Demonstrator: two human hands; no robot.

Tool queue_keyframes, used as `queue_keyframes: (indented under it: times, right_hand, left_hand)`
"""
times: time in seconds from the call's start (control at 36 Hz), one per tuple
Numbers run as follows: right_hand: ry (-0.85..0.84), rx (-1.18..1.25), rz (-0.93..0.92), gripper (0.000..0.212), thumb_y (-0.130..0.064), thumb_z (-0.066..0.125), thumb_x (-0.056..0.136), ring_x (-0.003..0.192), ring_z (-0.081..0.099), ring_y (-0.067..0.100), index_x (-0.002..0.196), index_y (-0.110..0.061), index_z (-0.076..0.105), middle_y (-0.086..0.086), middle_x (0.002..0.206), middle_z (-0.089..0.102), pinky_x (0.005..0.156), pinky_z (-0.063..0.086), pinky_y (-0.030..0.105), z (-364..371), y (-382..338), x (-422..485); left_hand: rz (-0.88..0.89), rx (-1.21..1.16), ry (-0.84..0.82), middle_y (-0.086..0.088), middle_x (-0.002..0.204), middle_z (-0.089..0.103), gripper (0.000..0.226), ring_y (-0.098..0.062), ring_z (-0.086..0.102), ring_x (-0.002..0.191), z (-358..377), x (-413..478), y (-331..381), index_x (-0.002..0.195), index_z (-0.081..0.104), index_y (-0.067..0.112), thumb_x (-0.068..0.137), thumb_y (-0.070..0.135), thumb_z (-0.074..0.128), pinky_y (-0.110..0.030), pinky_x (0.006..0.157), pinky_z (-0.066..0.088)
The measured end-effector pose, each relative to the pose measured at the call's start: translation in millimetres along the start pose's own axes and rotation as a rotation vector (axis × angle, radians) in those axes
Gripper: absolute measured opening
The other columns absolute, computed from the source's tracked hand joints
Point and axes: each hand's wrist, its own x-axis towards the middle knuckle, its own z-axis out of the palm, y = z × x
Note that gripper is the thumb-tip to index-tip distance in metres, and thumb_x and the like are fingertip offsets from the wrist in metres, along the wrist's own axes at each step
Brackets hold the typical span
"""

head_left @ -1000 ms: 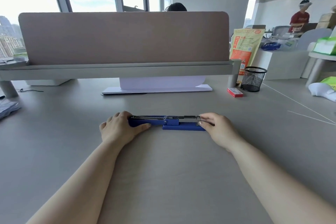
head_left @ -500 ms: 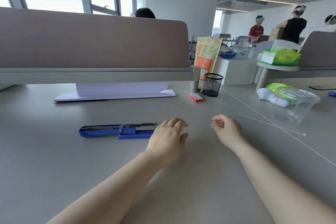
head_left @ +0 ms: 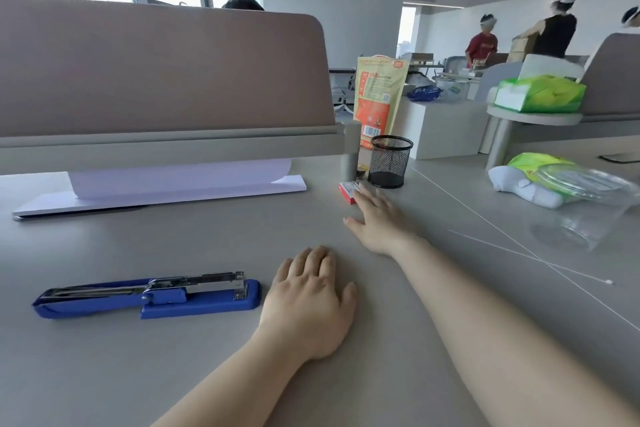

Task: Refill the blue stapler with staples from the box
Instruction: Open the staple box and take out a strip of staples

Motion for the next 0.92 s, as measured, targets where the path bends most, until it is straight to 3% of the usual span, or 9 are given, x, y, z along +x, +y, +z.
queue_keyframes:
  times: [0.08, 0.31, 0.53, 0.58, 0.64, 0.69, 0.75, 0.83, 0.92]
  right_hand:
    - [-0.069, -0.036, -0.004, 0.063, -0.051, 0.03, 0.091, 0.147, 0.0, 0.019, 0.146, -0.032, 0.004, -0.01, 0.159, -0.002, 0.118, 0.01, 0.04, 2.4, -0.8, 10.3]
    - [-0.087, 0.064, 0.012, 0.054, -0.043, 0.033, 0.093, 0.141, 0.025, 0.024, 0.143, -0.025, 0.022, -0.01, 0.159, 0.01, 0.11, 0.028, 0.041, -2.7, -5.4, -14.3]
    - [-0.017, 0.103, -0.014, 0.046, -0.032, 0.037, 0.094, 0.137, 0.035, 0.023, 0.139, -0.026, 0.032, -0.008, 0.156, 0.022, 0.107, 0.035, 0.038, -11.2, -12.0, -110.4]
    - [0.049, 0.11, -0.002, 0.041, -0.031, 0.041, 0.092, 0.128, 0.046, 0.026, 0.132, -0.025, 0.04, -0.006, 0.15, 0.034, 0.1, 0.042, 0.038, -14.3, -15.2, -138.3]
    - [0.152, 0.104, 0.04, 0.032, -0.027, 0.045, 0.089, 0.108, 0.058, 0.029, 0.12, -0.023, 0.05, -0.005, 0.137, 0.049, 0.082, 0.048, 0.035, -17.3, -19.6, -162.7]
    - [0.236, 0.068, 0.054, 0.024, -0.023, 0.048, 0.087, 0.096, 0.061, 0.031, 0.109, -0.021, 0.056, -0.002, 0.125, 0.057, 0.068, 0.041, 0.03, -21.2, -23.4, -178.2]
    - [0.286, 0.04, 0.052, 0.016, -0.022, 0.049, 0.087, 0.09, 0.062, 0.032, 0.1, -0.02, 0.058, -0.001, 0.116, 0.061, 0.063, 0.036, 0.029, -23.7, -26.3, -185.5]
    - [0.326, 0.073, 0.074, 0.01, -0.023, 0.052, 0.086, 0.088, 0.061, 0.03, 0.093, -0.019, 0.058, -0.001, 0.109, 0.061, 0.065, 0.042, 0.032, -24.9, -24.0, -186.1]
    - [0.316, 0.174, 0.104, 0.023, -0.026, 0.061, 0.08, 0.097, 0.06, 0.028, 0.102, -0.017, 0.057, 0.003, 0.116, 0.055, 0.075, 0.046, 0.034, -23.4, -18.1, -180.0]
  left_hand:
    - [-0.003, 0.001, 0.011, 0.002, 0.156, 0.015, 0.062, -0.015, 0.007, 0.144, 1.2, 1.0, -0.9, 0.143, 0.018, 0.018, 0.091, 0.052, 0.02, -0.033, 0.118, 0.006]
    - [0.001, -0.002, -0.001, 0.002, 0.155, 0.019, 0.06, -0.017, 0.012, 0.143, -0.9, 1.6, -1.7, 0.141, 0.022, 0.018, 0.092, 0.051, 0.023, -0.033, 0.117, 0.009]
    - [0.0, -0.043, -0.015, 0.001, 0.153, 0.025, 0.059, -0.019, 0.018, 0.142, -6.7, -0.4, -0.7, 0.139, 0.029, 0.017, 0.091, 0.052, 0.027, -0.035, 0.115, 0.015]
    - [-0.006, -0.061, -0.014, 0.001, 0.151, 0.03, 0.055, -0.021, 0.024, 0.14, -9.5, -3.7, 1.0, 0.137, 0.034, 0.017, 0.092, 0.049, 0.029, -0.035, 0.113, 0.019]
    - [-0.018, -0.075, 0.005, 0.0, 0.148, 0.036, 0.048, -0.022, 0.031, 0.135, -12.3, -9.5, 3.9, 0.132, 0.04, 0.018, 0.093, 0.044, 0.031, -0.036, 0.108, 0.027]
    - [-0.031, -0.083, 0.021, 0.0, 0.144, 0.041, 0.043, -0.023, 0.035, 0.132, -14.8, -16.0, 7.5, 0.128, 0.044, 0.017, 0.094, 0.039, 0.031, -0.037, 0.103, 0.032]
    - [-0.036, -0.096, 0.019, -0.001, 0.144, 0.041, 0.042, -0.024, 0.035, 0.132, -15.6, -22.3, 9.0, 0.128, 0.044, 0.017, 0.094, 0.038, 0.031, -0.037, 0.103, 0.032]
    - [-0.015, -0.104, 0.016, -0.001, 0.146, 0.039, 0.045, -0.024, 0.033, 0.134, -13.6, -27.8, 6.7, 0.131, 0.04, 0.018, 0.093, 0.04, 0.033, -0.037, 0.106, 0.03]
    - [-0.004, -0.133, 0.023, -0.002, 0.147, 0.039, 0.05, -0.025, 0.033, 0.134, -15.3, -28.6, 5.2, 0.136, 0.034, 0.02, 0.092, 0.043, 0.037, -0.037, 0.106, 0.03]
